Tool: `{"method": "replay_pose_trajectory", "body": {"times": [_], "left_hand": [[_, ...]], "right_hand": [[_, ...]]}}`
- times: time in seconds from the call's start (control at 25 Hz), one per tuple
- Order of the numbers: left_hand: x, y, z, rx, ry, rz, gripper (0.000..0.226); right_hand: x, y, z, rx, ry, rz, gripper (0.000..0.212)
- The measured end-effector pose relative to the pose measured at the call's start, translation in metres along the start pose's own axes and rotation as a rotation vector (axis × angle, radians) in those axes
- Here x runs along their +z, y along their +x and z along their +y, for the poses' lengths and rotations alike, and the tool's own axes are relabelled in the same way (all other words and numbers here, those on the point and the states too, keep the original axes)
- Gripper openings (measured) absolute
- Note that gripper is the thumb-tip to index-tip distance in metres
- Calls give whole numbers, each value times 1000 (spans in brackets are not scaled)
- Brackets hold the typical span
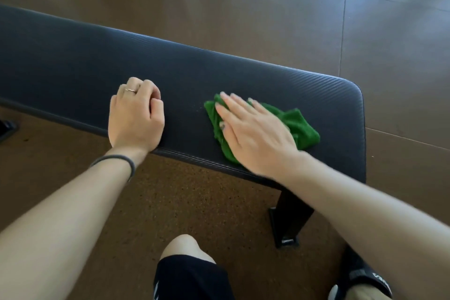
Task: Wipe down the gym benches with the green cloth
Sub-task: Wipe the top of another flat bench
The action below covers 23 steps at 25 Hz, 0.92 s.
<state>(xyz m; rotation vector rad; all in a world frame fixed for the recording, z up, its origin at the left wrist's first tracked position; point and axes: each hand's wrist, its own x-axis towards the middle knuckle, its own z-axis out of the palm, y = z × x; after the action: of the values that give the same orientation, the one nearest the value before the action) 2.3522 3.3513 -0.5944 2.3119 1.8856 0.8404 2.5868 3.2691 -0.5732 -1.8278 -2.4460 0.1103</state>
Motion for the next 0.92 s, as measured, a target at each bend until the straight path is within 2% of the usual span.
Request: {"method": "replay_pose_trajectory", "body": {"times": [0.12, 0.2, 0.36, 0.48, 0.68, 0.92], "left_hand": [[0, -2, -1, -13, -60, 1, 17], [-1, -3, -4, -23, -82, 12, 17], [0, -4, -2, -23, -94, 19, 18], [1, -4, -2, -24, -105, 37, 19], [3, -3, -5, -40, -92, 23, 19], [0, -4, -3, -67, -92, 29, 19]], "right_hand": [[3, 68, -1, 119, 5, -21, 55], [7, 66, -16, 154, -4, 7, 56], [12, -10, -51, -75, -35, 19, 56], [8, 5, -41, -189, -42, -25, 56], [12, 85, -56, 33, -39, -5, 57], [10, -20, -25, -282, -126, 43, 61]]}}
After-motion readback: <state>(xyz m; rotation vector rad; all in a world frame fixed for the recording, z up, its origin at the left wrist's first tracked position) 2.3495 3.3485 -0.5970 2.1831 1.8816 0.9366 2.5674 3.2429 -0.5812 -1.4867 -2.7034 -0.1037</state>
